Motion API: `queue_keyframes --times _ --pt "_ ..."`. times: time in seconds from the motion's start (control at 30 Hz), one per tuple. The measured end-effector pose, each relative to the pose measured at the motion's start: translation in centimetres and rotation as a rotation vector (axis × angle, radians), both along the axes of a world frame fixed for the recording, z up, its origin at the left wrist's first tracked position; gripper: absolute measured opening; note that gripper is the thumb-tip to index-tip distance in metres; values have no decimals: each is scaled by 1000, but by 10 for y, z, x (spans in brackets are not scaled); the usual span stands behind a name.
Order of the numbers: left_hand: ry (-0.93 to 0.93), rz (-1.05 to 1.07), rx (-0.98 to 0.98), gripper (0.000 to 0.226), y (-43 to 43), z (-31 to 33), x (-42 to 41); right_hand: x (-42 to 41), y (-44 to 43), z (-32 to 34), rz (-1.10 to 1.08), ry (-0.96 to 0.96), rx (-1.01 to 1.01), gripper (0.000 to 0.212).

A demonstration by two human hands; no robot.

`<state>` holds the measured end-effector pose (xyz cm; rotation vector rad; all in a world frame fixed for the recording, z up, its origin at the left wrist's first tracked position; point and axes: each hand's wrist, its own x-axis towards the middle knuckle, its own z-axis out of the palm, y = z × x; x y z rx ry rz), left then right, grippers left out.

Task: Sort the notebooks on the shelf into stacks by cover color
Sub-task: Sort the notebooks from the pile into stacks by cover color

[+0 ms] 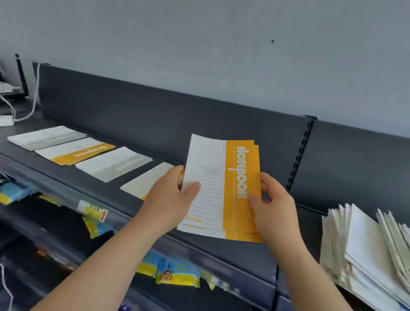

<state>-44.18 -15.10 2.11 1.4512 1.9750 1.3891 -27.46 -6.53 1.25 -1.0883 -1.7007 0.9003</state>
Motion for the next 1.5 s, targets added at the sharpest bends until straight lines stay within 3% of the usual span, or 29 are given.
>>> queue_keyframes --times 0.23,0.57,0.83,0.97,1.2,1.5 --pt "-63 56 -63 31 -38 -12 -110 -117 -22 -23 47 -44 -61 28" --pt "-66 197 17 38 -38 -31 -227 -254 -5 -40 193 -125 -134 42" --pt "-30 290 38 51 -4 -43 -322 -357 38 -51 298 -153 -144 30" --pt "21 357 -5 39 9 -59 -374 -405 50 -54 346 -233 -125 14" --pt "123 364 -27 37 33 -64 -461 -485 60 -63 298 -390 -3 15" --pt "286 182 -163 34 71 -81 -562 -560 65 -71 113 -621 44 14"
